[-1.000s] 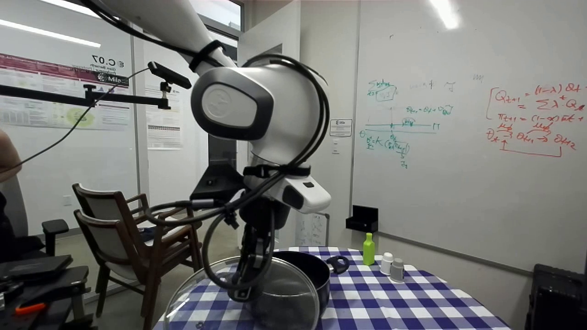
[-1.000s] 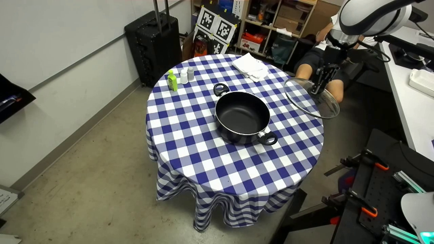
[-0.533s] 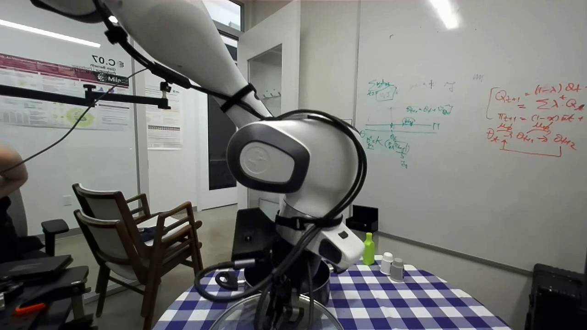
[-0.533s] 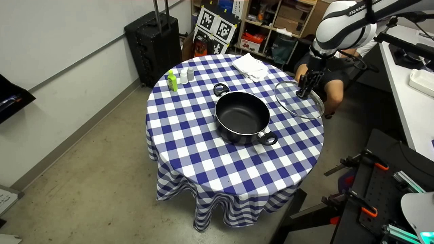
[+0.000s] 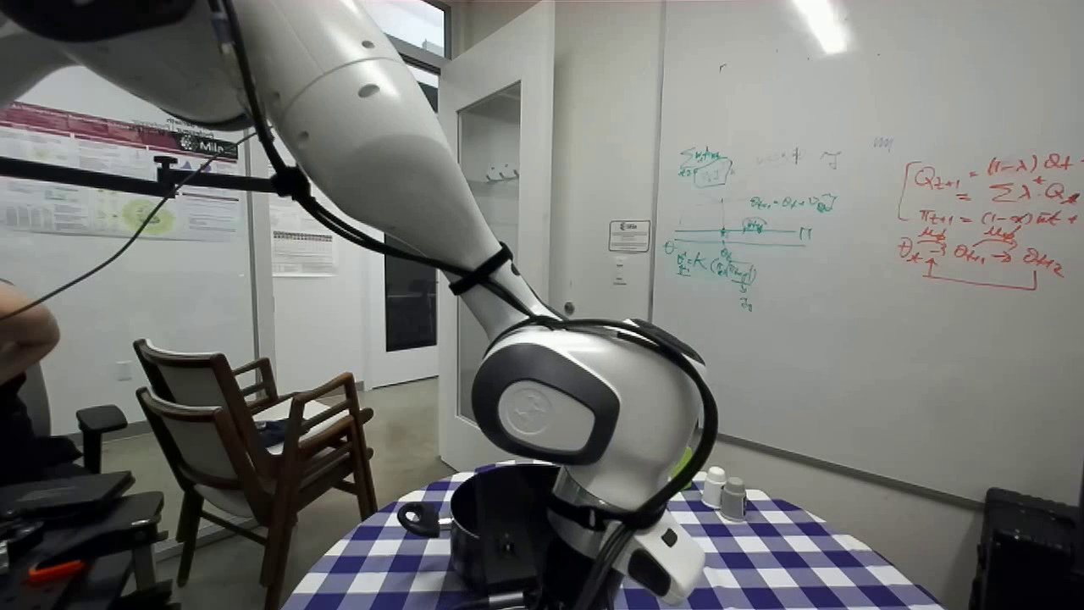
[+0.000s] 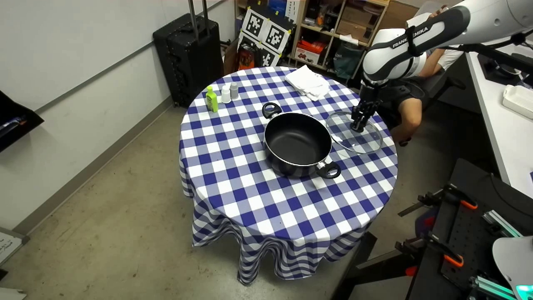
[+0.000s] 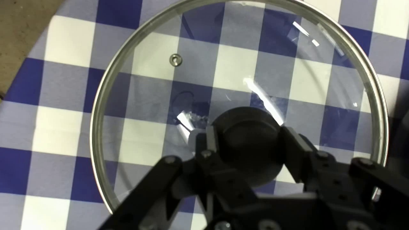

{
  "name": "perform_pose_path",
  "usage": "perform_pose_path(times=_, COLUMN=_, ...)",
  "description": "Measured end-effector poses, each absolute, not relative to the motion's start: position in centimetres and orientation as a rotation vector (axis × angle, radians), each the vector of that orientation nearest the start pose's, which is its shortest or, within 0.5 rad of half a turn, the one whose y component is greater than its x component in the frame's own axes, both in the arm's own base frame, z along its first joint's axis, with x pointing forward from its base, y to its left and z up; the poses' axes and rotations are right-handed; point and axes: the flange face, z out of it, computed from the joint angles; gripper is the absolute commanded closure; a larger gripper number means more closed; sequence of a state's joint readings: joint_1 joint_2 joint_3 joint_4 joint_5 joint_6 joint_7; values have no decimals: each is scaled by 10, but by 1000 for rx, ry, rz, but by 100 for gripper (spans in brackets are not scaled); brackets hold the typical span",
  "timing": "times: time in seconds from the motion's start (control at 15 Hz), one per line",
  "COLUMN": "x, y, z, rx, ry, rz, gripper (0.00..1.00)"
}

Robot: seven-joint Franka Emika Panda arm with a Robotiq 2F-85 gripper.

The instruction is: Uncover the pot and put the lid on the table

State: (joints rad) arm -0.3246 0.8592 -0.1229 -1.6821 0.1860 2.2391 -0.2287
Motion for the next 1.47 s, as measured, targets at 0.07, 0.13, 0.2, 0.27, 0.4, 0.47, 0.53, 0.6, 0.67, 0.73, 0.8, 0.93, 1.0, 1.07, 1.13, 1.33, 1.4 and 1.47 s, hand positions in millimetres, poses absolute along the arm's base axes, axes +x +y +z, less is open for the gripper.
perform_pose_path(times=0.07, x=577, y=-267, z=74, rx=-2955, ry=491, rz=401, gripper=74)
perform_pose_path(times=0.13, x=580, y=-269, z=68, rx=-2958, ry=499, rz=402, gripper=74)
perform_pose_path(times=0.2, x=583, y=-271, z=63, rx=-2961, ry=506, rz=402, gripper=74)
perform_pose_path(times=0.27, x=585, y=-274, z=58, rx=-2963, ry=513, rz=399, gripper=74)
perform_pose_path(times=0.4, x=590, y=-281, z=57, rx=-2966, ry=545, rz=391, gripper=74)
perform_pose_path(times=0.47, x=592, y=-284, z=57, rx=-2968, ry=552, rz=382, gripper=72)
perform_pose_path(times=0.53, x=593, y=-286, z=57, rx=-2969, ry=560, rz=376, gripper=24)
perform_pose_path(times=0.6, x=595, y=-288, z=57, rx=-2971, ry=561, rz=374, gripper=23)
perform_pose_path(times=0.67, x=596, y=-288, z=57, rx=-2974, ry=561, rz=378, gripper=17)
perform_pose_path(times=0.73, x=596, y=-288, z=55, rx=-2978, ry=552, rz=387, gripper=11)
perform_pose_path(times=0.8, x=597, y=-287, z=55, rx=-2982, ry=538, rz=400, gripper=2)
perform_pose_path(times=0.93, x=598, y=-279, z=53, rx=-2983, ry=509, rz=427, gripper=0)
perform_pose_path(times=1.0, x=599, y=-272, z=52, rx=-2977, ry=491, rz=434, gripper=0)
perform_pose_path(times=1.07, x=600, y=-263, z=51, rx=-2972, ry=473, rz=440, gripper=0)
perform_pose_path(times=1.13, x=600, y=-252, z=52, rx=-2966, ry=450, rz=441, gripper=0)
perform_pose_path(times=1.33, x=597, y=-209, z=73, rx=-2942, ry=374, rz=435, gripper=0)
perform_pose_path(times=1.4, x=595, y=-196, z=86, rx=-2939, ry=364, rz=433, gripper=0)
perform_pose_path(times=1.47, x=591, y=-186, z=101, rx=-2939, ry=365, rz=432, gripper=0)
